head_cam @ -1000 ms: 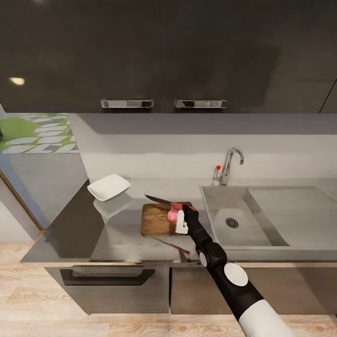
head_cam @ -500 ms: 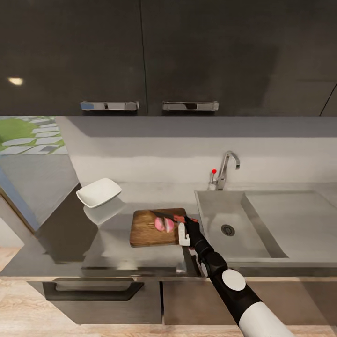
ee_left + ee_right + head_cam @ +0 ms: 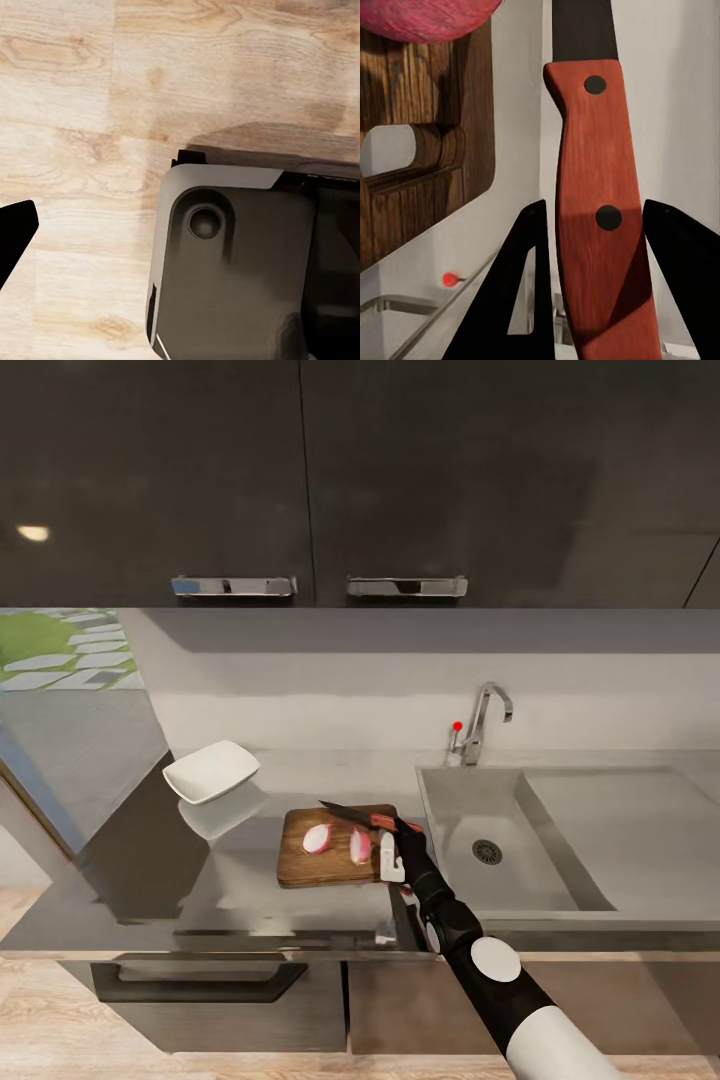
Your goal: In the kitchen, take the Vidalia onion out of the sink, dice it on the chopping board with the paring knife, put the diced onion into the bowl on the countertop, then place both the paring knife and the chopping board into the sink.
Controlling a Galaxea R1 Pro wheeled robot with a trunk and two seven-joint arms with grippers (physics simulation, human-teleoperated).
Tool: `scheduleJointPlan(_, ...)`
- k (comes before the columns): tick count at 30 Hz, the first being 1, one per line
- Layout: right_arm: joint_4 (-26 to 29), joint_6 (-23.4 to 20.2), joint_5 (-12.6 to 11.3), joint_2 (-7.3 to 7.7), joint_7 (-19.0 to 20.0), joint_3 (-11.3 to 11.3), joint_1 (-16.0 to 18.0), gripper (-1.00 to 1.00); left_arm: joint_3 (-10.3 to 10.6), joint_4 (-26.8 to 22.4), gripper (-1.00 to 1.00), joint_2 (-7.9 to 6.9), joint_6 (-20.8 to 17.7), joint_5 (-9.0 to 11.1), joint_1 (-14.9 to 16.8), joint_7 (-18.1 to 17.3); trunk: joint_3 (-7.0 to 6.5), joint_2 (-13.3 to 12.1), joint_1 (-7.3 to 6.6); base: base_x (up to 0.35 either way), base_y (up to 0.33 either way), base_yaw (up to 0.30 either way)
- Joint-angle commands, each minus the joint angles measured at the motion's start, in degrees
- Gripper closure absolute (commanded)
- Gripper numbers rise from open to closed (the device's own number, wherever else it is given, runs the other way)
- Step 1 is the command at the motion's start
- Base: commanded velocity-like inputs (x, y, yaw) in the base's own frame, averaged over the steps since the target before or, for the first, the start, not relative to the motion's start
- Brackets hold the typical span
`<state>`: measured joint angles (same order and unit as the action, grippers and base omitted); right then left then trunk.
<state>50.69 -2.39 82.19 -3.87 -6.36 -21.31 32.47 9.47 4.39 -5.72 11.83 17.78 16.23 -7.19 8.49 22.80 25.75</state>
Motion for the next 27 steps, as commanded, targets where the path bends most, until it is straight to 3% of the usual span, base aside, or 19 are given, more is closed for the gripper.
scheduleJointPlan(1,-0.06,-0.25,0.56,0.0,-0.25,-0.07,0.05,1.0,0.46,0.27,-1.0,0.01,0.39,0.62,0.12,-0.39,0.12,0.12,0.03,0.0,0.0,0.0)
scheduleJointPlan(14,0.05,-0.25,0.44,0.0,-0.99,-0.04,0.05,1.0,0.46,0.29,-1.0,0.01,0.39,0.66,0.11,-0.39,0.12,0.12,0.03,0.0,0.0,0.0)
scheduleJointPlan(21,2.12,-0.25,0.34,0.0,-1.0,0.03,0.05,1.0,0.46,0.29,-1.0,0.01,0.39,0.6,0.09,-0.4,0.12,0.12,0.03,-0.237,-0.038,0.0)
scheduleJointPlan(23,5.05,-0.18,0.34,0.07,0.8,0.04,0.05,1.0,0.46,0.28,-1.0,0.01,0.39,0.63,0.11,-0.4,0.12,0.12,0.03,-0.033,-0.001,0.0)
scheduleJointPlan(25,7.27,-0.23,0.35,0.11,5.6,0.14,0.05,1.0,0.46,0.28,-1.0,0.01,0.39,0.62,0.11,-0.4,0.12,0.12,0.03,-0.003,0.0,0.0)
scheduleJointPlan(27,7.9,-0.25,0.34,0.17,6.74,0.94,0.05,1.0,0.46,0.27,-1.0,0.01,0.39,0.64,0.08,-0.43,0.12,0.12,0.03,0.0,0.0,0.0)
